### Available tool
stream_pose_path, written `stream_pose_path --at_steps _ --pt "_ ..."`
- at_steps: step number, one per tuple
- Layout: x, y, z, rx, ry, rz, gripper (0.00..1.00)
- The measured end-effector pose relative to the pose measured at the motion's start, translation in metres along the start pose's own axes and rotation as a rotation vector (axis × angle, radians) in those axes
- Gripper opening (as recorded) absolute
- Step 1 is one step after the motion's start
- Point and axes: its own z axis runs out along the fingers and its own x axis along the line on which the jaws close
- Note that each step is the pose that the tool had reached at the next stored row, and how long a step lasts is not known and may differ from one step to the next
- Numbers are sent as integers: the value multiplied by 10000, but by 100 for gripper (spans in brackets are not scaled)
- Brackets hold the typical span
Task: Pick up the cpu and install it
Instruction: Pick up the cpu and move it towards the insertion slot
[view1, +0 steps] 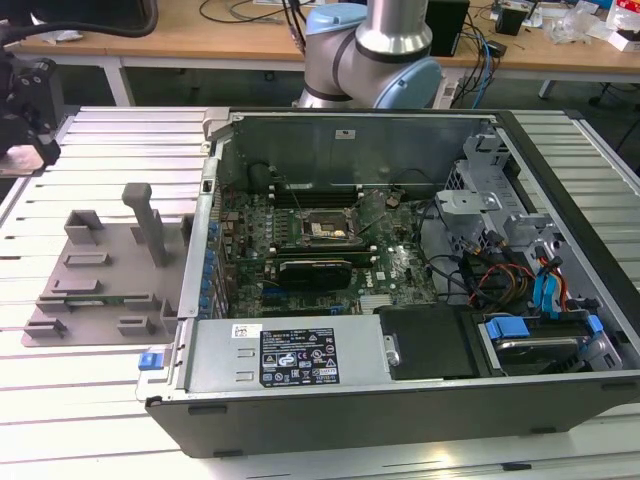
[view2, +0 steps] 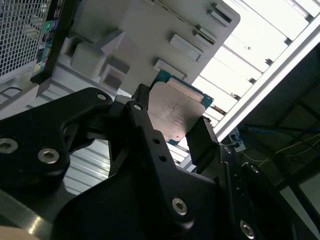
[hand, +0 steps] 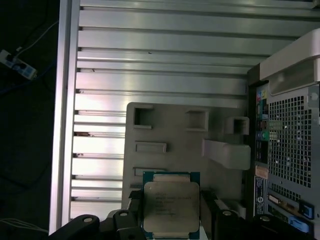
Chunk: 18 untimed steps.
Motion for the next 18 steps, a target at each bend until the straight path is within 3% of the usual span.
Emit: stream_pose_path --at_steps 9,11,18 --pt "-162 -6 3 0 0 -1 55" --pt "-262 -9 6 0 0 0 55" --pt "-399 -14 9 -1 -1 -1 55"
